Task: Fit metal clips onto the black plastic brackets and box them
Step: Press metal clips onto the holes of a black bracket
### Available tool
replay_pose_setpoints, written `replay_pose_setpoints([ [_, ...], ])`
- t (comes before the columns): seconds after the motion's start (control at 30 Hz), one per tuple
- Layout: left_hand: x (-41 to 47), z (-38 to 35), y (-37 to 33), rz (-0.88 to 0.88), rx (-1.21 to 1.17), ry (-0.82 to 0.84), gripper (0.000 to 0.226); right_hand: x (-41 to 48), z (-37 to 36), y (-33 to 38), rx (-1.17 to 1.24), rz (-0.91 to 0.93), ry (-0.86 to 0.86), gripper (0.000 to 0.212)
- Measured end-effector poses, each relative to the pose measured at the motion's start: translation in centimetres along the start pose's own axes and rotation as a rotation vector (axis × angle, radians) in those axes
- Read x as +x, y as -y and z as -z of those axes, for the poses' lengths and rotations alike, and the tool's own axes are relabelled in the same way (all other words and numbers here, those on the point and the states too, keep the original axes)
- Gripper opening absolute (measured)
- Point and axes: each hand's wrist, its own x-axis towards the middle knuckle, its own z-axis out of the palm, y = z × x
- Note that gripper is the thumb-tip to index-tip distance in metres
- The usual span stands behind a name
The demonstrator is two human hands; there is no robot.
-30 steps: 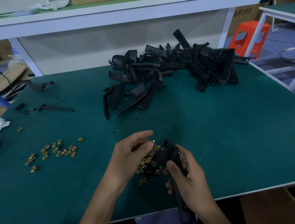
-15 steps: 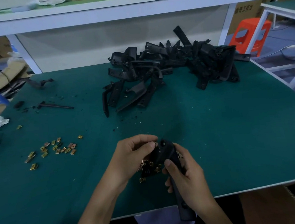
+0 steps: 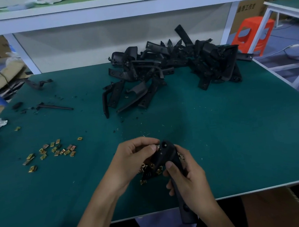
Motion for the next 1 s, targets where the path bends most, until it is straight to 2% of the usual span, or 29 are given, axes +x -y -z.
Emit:
replay_pose_setpoints([
  [0.23,0.4,0.9,-0.8,-0.026,0.09,0.074,0.02,0.2,0.1,-0.4,-0.039,0.016,0.054,0.037],
  [0.43,0.6,1.6,-1.4,-0.028,0.171,0.181,0.032,0.3,0.2,-0.5,-0.028,0.018,0.085,0.039],
  [0.57,0.9,1.1,-1.3,-0.016,0.221,0.237,0.031,0.4,0.2,-0.5,-0.036,0.007,0.099,0.038],
  [0.8,1.2,1.0,-1.1,-0.02,0.215,0.261,0.027,0.2,0.1,-0.4,-0.035,0.031,0.057,0.034],
  [1.0,0.8,0.7,-1.1,-0.033,0.229,0.214,0.026,0.1,0.0,0.2,-0.03,0.041,0.038,0.033],
])
